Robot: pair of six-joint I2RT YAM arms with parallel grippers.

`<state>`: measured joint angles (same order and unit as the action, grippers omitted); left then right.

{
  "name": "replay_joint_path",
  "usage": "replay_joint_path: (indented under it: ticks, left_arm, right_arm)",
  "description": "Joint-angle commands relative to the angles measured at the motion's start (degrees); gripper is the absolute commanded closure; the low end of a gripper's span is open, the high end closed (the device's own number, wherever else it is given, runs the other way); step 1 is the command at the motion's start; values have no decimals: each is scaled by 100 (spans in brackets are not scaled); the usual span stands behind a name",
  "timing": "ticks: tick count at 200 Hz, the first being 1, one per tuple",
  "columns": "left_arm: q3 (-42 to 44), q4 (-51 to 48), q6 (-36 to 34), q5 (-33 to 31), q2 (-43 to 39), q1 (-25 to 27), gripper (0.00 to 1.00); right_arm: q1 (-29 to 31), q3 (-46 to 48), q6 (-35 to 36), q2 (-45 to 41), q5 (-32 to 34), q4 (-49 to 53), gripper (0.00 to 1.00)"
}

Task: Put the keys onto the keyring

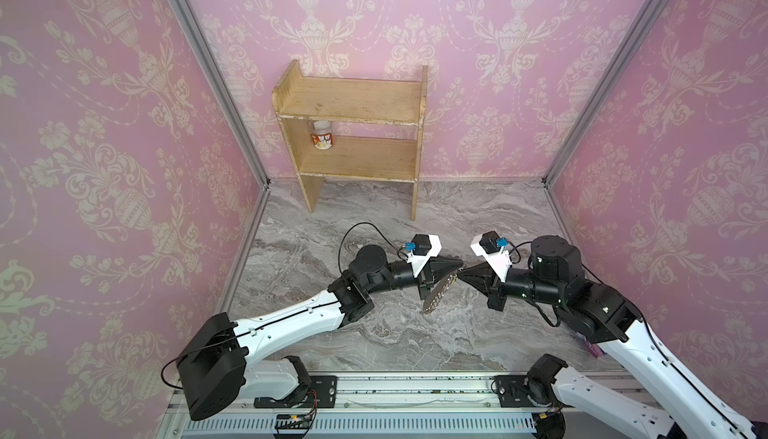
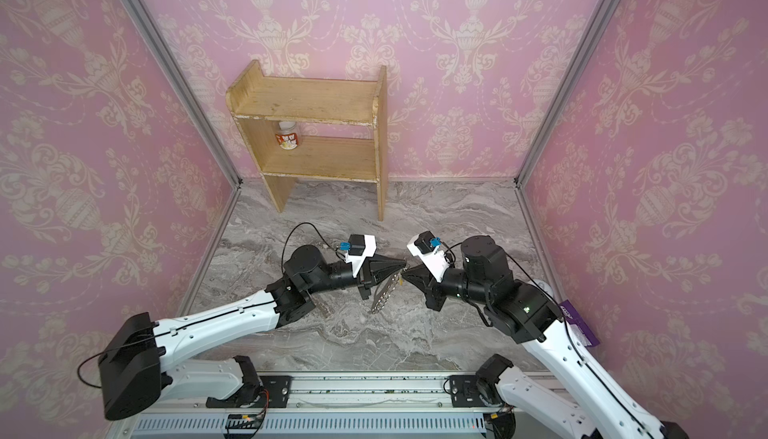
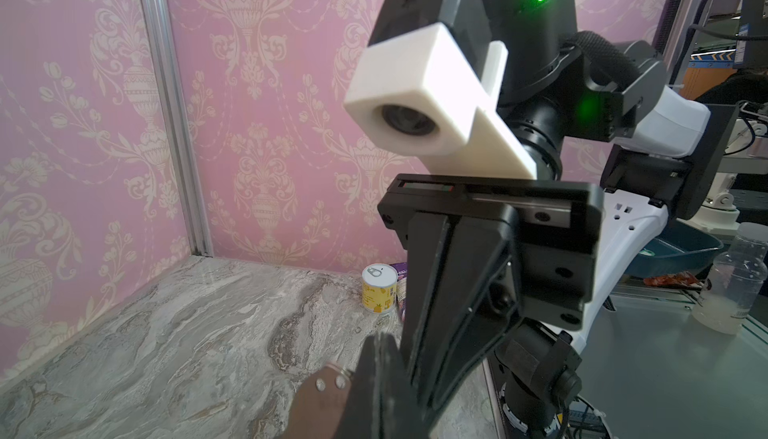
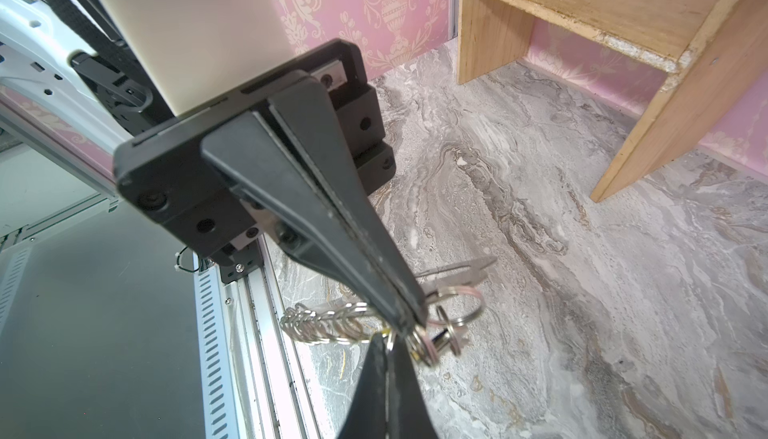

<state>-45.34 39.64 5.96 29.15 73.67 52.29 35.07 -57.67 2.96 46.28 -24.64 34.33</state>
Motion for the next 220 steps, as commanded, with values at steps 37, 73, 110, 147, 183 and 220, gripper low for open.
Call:
replay_joint_path:
  ticks: [37,73,110,147,183,220]
  left_arm:
    - [298,-344,-149,-527,-323,-54,100]
    - [381,-633,-305,-585,-454,-61,100]
    - [522,-866,-388,-598,-594,-61,100]
    - [600,-1038,-480,-694,-787,-61,100]
    - [680,-1108,-516,-728,-895,-56,77]
    - [837,-1148,-549,-961,-1145,-57,44]
  right_arm:
    - [168,-279,279,197,-323,672,100]
    - [167,-544,457,265,-100,1006,100]
    - [166,-763,524,325,-32,1194,100]
    - [167,-1014,598,424,-16,1420,100]
    - [171,-1412,664,567,-98,1571,100]
    - [184,-1696,828,799,29,1937,100]
